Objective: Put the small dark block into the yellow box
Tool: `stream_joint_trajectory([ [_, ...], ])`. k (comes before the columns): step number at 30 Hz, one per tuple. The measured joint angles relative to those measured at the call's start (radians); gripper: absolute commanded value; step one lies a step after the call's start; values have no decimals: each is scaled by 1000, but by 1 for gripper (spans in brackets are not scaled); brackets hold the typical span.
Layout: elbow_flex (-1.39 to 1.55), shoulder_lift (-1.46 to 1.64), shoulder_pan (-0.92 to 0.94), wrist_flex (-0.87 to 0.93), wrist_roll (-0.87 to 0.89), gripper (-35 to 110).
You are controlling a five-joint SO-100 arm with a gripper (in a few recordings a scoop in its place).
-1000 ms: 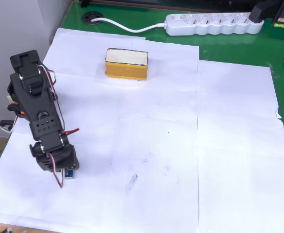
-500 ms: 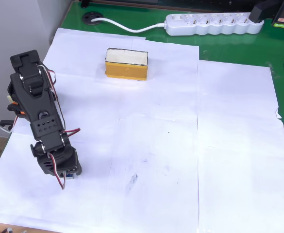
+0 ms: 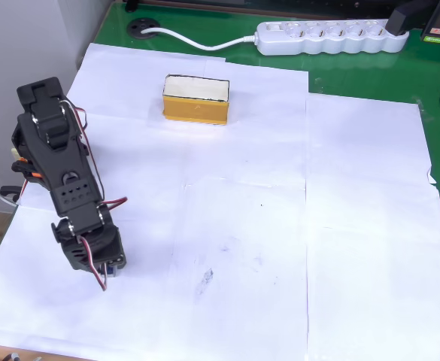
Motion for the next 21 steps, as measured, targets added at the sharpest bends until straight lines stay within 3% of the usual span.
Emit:
stream_joint_trajectory([
  [10, 2, 0, -26, 35, 14, 0],
  [21, 356, -117, -192, 402, 273, 0],
])
